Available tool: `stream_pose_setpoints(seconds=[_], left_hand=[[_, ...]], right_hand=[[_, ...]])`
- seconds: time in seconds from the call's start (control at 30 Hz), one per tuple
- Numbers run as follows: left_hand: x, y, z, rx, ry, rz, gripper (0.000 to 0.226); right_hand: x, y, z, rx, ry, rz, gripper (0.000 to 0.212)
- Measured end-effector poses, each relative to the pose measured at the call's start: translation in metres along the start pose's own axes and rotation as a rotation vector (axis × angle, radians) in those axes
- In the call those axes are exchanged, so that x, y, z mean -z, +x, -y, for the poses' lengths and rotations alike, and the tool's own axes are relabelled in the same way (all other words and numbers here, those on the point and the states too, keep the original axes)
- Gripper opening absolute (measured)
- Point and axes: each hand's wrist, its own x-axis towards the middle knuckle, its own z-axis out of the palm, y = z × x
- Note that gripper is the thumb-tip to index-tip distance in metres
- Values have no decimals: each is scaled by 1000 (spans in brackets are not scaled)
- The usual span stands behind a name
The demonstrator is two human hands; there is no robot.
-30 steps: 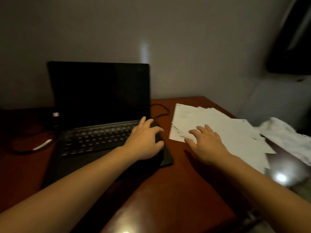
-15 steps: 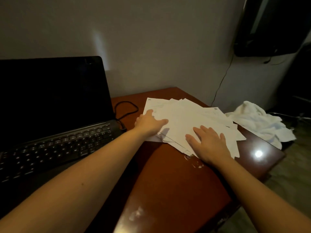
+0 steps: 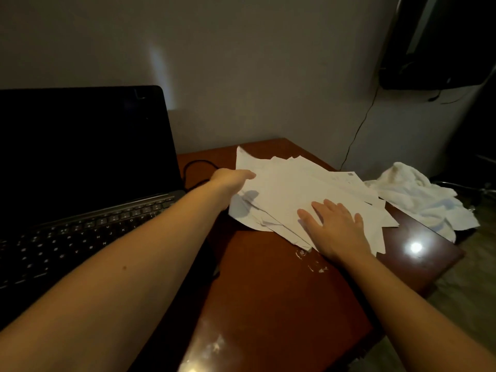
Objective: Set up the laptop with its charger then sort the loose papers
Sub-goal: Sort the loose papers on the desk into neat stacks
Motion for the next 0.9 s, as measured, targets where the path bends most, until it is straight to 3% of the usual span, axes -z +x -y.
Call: stream_pose_setpoints(seconds=[0.07,0.2,0.43,0.6,0.77,0.9], left_hand=[[-9,-3,2,-47,46,-35,58],[-19,-5,2,-48,-59,54,50],[-29,-5,25,-12,-152,30,36],[-23,-11,32,-39,-259,50,26],[8,-32,36,-99,-301,72,25],[57,-56,37,-135,-284,65,22]], right_hand=[[0,0,0,-1,-2,0,78],[-1,1,-2,1,23,-8,77],[2,-2,-7,83,164,-86,103],[15,-24,2,167,426,-69,81],[20,-36,12,215,445,-34,42],[35,-30,31,203,406,-46,30]])
